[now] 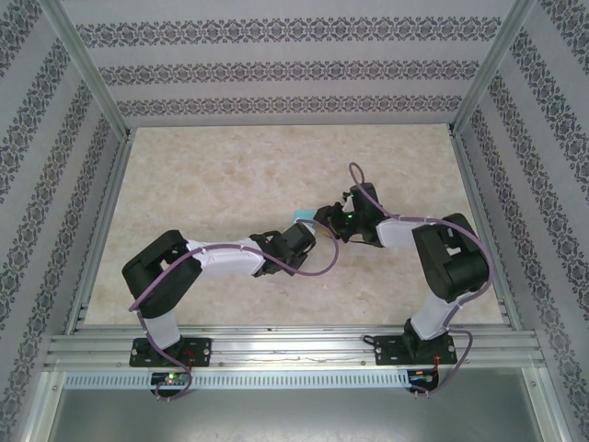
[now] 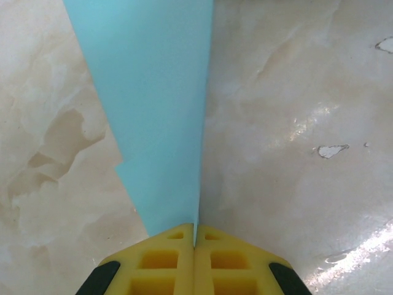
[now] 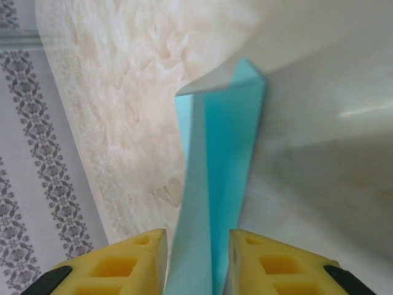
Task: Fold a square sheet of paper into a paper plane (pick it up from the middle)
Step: Fold the wing for the fifth time at the center of the table.
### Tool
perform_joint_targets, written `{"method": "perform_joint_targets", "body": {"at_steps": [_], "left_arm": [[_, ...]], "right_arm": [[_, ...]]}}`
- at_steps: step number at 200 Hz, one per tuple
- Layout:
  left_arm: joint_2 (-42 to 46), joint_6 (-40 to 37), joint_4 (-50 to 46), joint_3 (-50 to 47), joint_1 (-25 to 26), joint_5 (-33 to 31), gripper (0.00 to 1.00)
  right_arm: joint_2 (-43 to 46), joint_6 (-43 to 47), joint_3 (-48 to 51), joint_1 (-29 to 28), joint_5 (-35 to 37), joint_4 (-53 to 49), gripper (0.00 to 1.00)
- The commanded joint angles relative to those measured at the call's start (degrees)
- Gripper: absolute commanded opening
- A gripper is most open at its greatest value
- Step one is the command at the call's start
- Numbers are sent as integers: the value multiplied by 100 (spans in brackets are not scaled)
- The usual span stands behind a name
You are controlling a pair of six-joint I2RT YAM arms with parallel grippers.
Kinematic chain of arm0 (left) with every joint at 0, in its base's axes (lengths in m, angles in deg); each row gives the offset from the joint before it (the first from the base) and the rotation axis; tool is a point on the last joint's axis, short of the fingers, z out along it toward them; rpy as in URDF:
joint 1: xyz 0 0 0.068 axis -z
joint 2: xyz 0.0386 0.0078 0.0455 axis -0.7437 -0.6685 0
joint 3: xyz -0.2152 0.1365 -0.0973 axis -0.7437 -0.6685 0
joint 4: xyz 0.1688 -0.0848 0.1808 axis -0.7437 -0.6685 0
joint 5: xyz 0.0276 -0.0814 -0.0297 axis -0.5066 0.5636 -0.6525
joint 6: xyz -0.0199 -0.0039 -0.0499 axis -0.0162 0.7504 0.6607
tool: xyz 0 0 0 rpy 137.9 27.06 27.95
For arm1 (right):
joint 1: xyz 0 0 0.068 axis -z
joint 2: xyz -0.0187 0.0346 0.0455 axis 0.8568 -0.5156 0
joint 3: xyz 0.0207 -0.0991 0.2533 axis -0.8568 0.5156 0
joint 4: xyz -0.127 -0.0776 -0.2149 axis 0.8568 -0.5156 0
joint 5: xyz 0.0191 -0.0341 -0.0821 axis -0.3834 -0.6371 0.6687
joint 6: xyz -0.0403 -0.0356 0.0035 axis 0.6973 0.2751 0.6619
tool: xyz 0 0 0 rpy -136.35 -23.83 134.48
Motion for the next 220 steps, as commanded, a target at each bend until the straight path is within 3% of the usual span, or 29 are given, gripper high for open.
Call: {"method": "perform_joint_targets", "body": {"at_steps": [1, 51, 132, 161, 201, 220], "left_arm": [[90, 400, 67, 20, -6, 163, 0], [213, 1031, 700, -444, -299, 1039, 0], [180, 1463, 1189, -611, -610, 1797, 0], [79, 1653, 1380, -644, -793, 2317, 0], [-34, 2272, 2350, -1052, -1169, 3286, 0], [-101, 2313, 2388, -1071, -1239, 3422, 0]], "right_arm": [[452, 353, 230, 200, 263, -278, 37], [1210, 835, 463, 330, 728, -725, 45], [1767, 1343, 698, 279, 973, -636, 50], [1569, 1254, 609, 274, 625, -529, 47], [1323, 1062, 572, 186, 133, -335, 34], [1201, 1082, 539, 72, 93, -344, 31]]}}
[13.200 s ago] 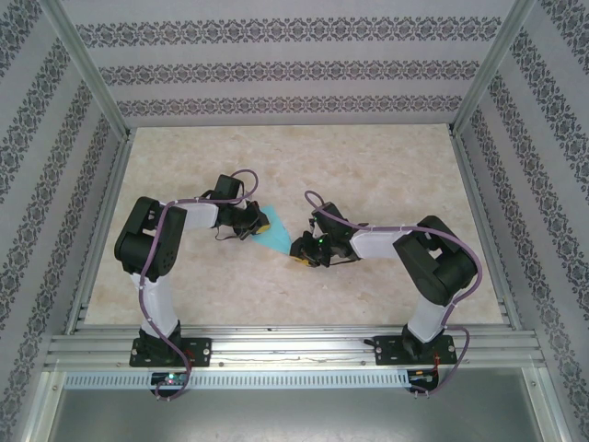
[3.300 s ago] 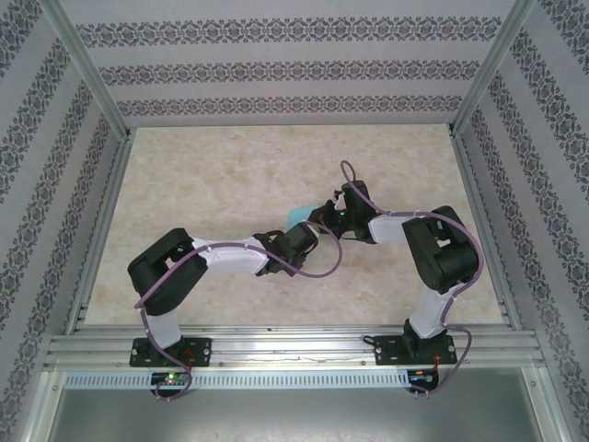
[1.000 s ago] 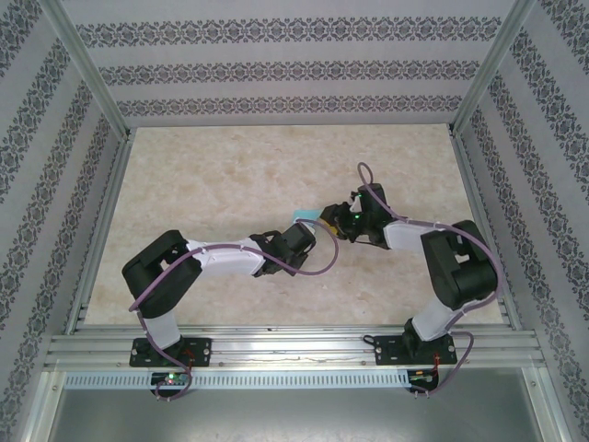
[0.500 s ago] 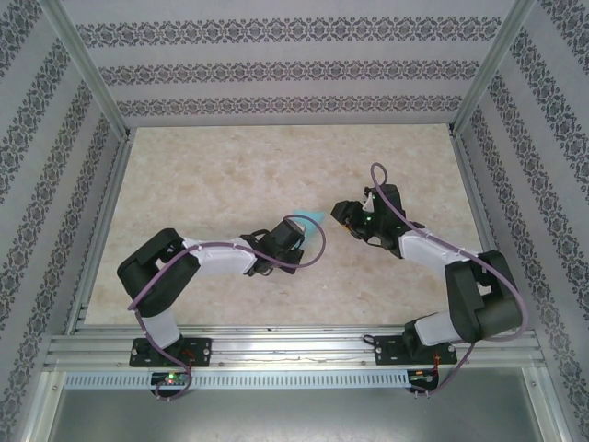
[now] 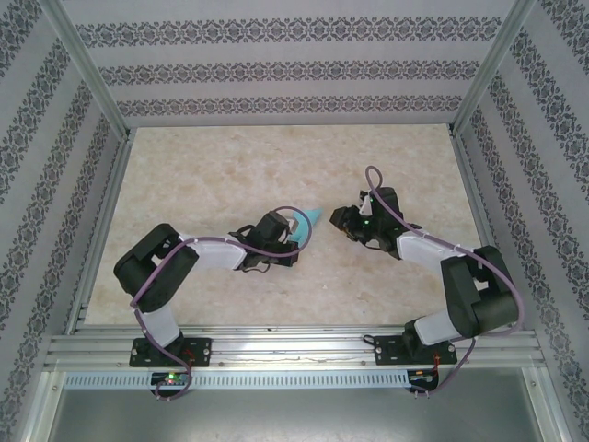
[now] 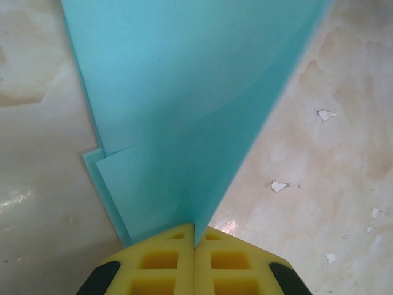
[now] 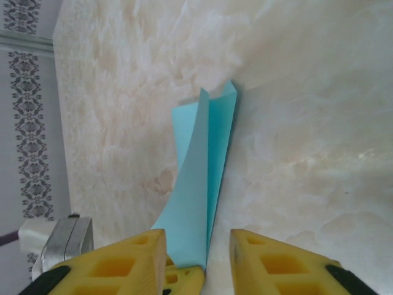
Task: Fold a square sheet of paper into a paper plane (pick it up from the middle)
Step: Fold the wing for the fifth time at the center of the table.
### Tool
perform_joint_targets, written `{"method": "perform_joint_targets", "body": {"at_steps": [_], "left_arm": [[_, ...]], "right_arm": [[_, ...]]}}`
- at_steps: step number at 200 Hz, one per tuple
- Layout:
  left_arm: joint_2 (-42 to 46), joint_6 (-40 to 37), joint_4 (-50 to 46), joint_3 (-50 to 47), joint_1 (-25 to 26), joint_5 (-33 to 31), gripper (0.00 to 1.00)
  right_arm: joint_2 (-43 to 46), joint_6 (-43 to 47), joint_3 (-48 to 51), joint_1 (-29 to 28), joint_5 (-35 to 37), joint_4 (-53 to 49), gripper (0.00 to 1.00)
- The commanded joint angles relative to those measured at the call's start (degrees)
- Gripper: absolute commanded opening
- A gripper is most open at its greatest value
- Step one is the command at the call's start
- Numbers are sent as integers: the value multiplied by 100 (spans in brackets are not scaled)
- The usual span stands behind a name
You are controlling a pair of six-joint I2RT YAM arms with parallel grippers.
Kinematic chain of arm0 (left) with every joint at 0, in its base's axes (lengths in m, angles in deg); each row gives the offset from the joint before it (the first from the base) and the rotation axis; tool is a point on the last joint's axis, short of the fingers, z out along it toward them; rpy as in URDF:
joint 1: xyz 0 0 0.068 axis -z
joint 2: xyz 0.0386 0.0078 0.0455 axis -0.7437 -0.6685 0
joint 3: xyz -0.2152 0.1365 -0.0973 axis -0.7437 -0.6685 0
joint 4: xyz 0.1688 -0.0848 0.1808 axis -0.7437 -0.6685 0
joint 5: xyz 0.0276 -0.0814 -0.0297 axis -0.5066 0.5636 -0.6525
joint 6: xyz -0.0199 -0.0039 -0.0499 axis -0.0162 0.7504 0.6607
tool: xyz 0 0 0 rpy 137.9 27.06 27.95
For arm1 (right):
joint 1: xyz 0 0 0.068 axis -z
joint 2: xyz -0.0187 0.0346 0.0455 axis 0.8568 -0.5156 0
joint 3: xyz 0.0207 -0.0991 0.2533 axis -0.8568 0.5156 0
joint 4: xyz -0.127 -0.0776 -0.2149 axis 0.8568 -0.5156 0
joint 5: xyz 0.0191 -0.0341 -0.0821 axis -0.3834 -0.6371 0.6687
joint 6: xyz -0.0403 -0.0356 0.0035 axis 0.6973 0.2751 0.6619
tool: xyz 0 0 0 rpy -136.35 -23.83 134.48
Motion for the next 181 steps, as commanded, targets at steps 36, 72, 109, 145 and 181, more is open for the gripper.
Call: {"method": "perform_joint_targets", "body": {"at_steps": [36, 72, 109, 145, 181], "left_arm": [[-315, 368, 492, -66, -205, 917, 0], [-389, 596, 524, -48, -331, 1132, 0], [-574, 680, 563, 4, -381, 1445, 0], [-699, 1012, 956, -205, -427, 1631, 0], [-688, 1002, 852, -262, -458, 1624, 0]], "right_arm": [[-544, 43, -253, -434, -448, 187, 25], [-974, -65, -406, -714, -588, 460, 16], [-1266, -162, -521, -919, -562, 694, 10], [-1467, -165, -644, -901, -330, 717, 10], [-1705, -242, -677, -739, -340, 877, 10]]}}
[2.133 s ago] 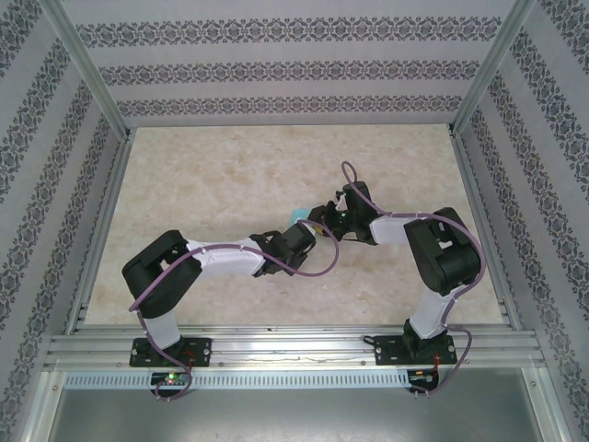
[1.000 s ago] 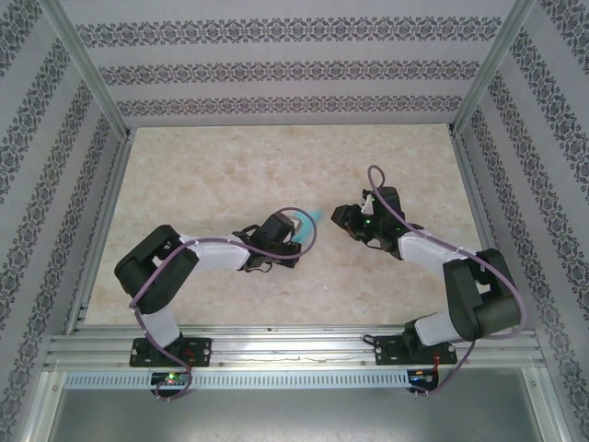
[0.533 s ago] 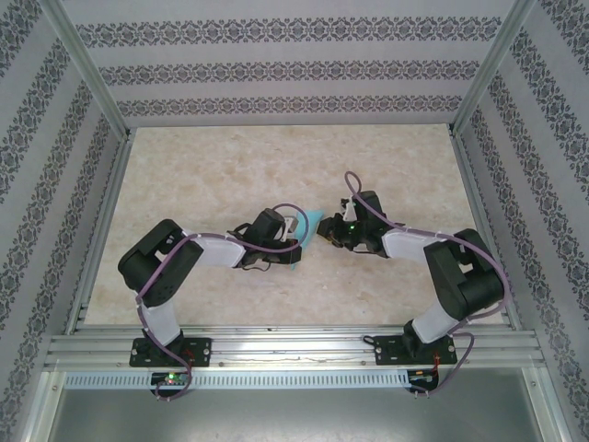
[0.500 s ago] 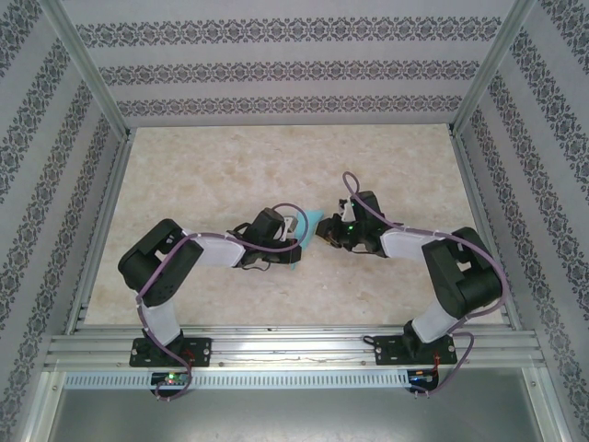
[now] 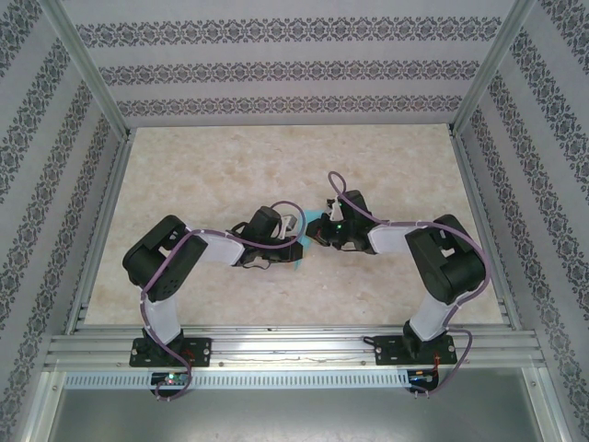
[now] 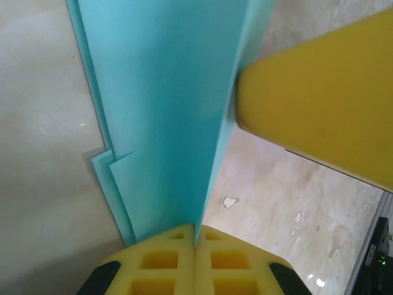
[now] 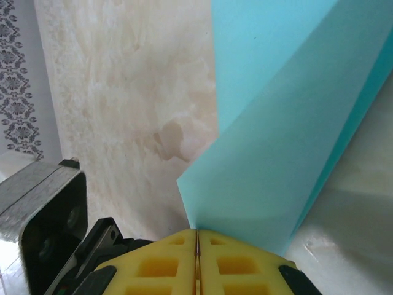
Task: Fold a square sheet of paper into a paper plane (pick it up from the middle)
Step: Fold the wing for the fifth time at the center of the table.
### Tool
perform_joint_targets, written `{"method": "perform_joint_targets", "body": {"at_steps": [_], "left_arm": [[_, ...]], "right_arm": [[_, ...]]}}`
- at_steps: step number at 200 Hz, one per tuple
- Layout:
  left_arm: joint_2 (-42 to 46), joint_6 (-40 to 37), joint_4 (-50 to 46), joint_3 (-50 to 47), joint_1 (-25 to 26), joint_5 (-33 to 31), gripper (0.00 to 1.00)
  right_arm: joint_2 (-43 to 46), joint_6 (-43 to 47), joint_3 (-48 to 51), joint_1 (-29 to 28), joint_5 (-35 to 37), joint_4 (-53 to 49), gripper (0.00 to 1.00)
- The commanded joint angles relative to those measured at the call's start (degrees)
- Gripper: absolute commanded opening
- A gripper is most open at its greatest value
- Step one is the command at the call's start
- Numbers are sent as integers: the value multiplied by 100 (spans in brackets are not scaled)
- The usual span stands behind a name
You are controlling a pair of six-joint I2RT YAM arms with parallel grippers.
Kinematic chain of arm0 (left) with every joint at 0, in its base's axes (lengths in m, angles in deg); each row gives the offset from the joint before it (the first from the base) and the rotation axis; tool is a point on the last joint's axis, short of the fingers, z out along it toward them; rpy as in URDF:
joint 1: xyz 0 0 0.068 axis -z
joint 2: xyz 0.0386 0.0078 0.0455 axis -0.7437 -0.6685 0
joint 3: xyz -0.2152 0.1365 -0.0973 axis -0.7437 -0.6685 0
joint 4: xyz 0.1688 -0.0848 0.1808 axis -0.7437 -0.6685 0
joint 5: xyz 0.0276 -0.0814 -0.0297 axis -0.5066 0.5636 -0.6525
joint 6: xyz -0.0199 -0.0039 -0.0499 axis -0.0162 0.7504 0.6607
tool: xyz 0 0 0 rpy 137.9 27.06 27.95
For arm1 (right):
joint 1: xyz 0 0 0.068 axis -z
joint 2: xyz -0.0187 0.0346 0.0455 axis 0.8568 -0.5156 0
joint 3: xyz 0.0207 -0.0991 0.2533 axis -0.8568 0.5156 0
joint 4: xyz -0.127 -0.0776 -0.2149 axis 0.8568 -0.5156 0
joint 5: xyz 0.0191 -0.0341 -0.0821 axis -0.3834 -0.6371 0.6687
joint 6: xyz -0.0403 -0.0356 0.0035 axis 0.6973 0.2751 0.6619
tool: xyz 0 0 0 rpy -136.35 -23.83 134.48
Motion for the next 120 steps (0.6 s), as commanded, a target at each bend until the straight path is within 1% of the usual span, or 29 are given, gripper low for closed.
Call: {"method": "perform_joint_targets", "body": {"at_steps": [1, 21, 75, 101, 120], "left_arm": [[-211, 134, -170, -164, -67, 75, 0], [-277, 111, -256, -106, -91, 212, 0], [-333, 298, -228, -163, -223, 427, 0], [-452, 373, -176, -80, -254, 716, 0], [-511, 534, 31, -132, -279, 798, 0]], "right_arm": [[-155, -69, -108, 119, 68, 227, 10], [-200, 67, -194, 149, 43, 105, 10], [-402, 41, -258, 289, -151, 205, 10], [-449, 47, -289, 299, -201, 206, 11], [-425, 78, -285, 300, -208, 202, 11]]}}
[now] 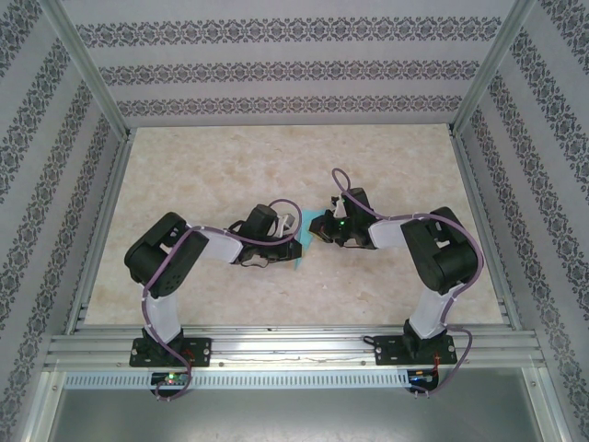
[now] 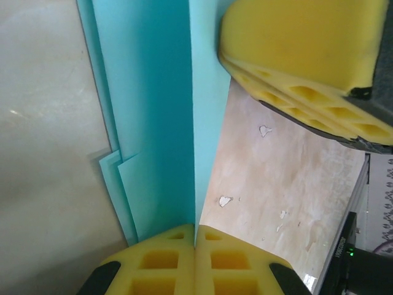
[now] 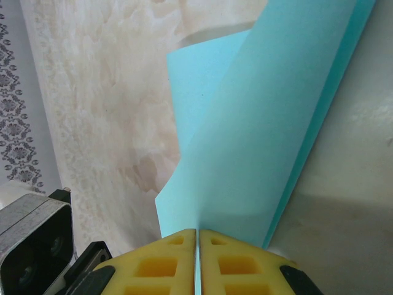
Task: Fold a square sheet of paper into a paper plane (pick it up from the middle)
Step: Fold the wing for the fifth time at the center of the table.
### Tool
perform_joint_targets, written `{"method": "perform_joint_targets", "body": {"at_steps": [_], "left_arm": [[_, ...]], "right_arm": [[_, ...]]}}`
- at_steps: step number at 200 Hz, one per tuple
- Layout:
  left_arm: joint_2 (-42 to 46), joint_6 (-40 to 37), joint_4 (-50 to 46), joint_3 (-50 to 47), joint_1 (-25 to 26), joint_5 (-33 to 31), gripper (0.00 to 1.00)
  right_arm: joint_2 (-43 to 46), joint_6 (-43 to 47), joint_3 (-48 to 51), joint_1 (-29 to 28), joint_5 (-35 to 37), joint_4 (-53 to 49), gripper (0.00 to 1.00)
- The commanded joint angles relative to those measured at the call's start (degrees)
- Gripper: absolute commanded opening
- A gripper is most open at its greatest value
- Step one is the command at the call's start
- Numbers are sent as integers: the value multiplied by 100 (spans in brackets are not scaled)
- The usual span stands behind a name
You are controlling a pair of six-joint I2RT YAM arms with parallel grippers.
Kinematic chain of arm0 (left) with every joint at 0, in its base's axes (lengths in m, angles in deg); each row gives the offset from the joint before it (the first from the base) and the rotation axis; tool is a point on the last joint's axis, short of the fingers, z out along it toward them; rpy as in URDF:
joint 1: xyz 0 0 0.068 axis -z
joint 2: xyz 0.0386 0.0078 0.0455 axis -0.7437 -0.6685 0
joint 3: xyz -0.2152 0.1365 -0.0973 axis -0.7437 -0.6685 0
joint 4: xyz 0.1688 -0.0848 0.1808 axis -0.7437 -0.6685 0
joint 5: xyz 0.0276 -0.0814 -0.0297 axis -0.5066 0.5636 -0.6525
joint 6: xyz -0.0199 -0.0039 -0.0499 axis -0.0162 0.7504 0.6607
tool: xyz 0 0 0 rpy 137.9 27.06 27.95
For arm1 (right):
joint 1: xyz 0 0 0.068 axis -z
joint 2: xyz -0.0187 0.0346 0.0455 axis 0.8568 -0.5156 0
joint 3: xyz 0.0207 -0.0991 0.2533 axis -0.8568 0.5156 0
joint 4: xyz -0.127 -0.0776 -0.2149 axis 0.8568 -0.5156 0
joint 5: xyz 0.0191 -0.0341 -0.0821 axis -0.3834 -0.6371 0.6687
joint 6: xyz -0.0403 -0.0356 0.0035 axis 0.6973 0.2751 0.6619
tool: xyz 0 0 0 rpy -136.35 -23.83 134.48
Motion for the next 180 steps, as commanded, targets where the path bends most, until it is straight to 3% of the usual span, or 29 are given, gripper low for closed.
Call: {"method": "perform_joint_targets", "body": {"at_steps": [1, 46, 100, 180], "left_arm": [[-346, 257, -148, -143, -52, 196, 0], [-438, 634, 287, -268, -181, 422, 0], [-478, 520, -96, -156, -198, 426, 0], [-584, 779, 148, -210, -224, 493, 0]], "right_arm": [[-47, 75, -121, 29, -130, 90, 11], [-93, 168, -121, 85, -213, 34, 12], [-228, 222, -250, 125, -365, 17, 12], [-476, 208, -297, 133, -463, 97, 12]]}}
